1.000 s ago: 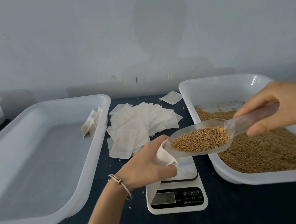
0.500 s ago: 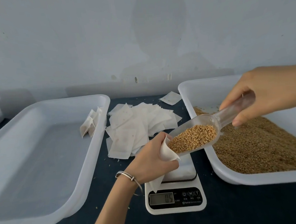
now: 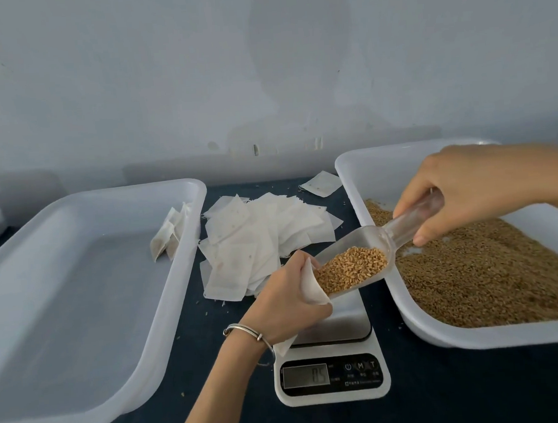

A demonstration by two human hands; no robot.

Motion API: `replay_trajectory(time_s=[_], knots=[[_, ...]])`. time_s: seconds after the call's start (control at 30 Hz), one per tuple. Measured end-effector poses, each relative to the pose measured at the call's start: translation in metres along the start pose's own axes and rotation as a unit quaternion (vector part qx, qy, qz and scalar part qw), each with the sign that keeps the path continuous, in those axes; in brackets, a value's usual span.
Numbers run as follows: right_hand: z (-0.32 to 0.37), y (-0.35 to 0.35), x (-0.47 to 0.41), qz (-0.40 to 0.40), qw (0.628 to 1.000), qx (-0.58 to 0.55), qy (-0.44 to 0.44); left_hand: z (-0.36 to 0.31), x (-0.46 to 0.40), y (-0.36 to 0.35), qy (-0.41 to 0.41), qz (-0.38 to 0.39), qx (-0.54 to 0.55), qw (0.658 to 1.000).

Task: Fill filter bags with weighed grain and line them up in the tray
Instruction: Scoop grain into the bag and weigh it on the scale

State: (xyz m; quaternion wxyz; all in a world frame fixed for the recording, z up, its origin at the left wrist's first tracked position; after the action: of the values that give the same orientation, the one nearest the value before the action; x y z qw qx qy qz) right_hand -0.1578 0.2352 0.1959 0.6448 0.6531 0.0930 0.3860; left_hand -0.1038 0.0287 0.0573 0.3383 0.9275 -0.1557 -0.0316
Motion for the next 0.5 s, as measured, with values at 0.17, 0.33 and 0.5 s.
replay_trajectory(time_s=[0.17,0.33,0.5], knots=[[0.003,0.006,0.005,0.026,0.999,0.018,-0.005,-0.004,-0.001,-0.003,-0.009,0.003,0.009,1.0],[0.005,0.013,0.012,0.022,0.999,0.02,-0.03,-0.007,-0.003,-0.007,-0.019,0.002,0.01,1.0],[0.004,0.013,0.015,0.008,0.998,0.027,-0.056,-0.007,-0.006,-0.008,-0.026,0.011,0.019,0.999]])
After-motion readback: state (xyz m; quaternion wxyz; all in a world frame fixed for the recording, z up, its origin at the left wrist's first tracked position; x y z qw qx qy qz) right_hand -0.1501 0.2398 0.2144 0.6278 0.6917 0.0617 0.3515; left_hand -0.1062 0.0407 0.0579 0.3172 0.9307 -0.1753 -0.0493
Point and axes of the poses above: each hand's wrist, its own x-axis away from the middle knuckle, its own y-axis out of the back of the hand, z = x × y, the point moved 3 cm from there along -x, towards the middle knuckle, and after that the axes turned 8 degrees about z, right-handed, at the moved point
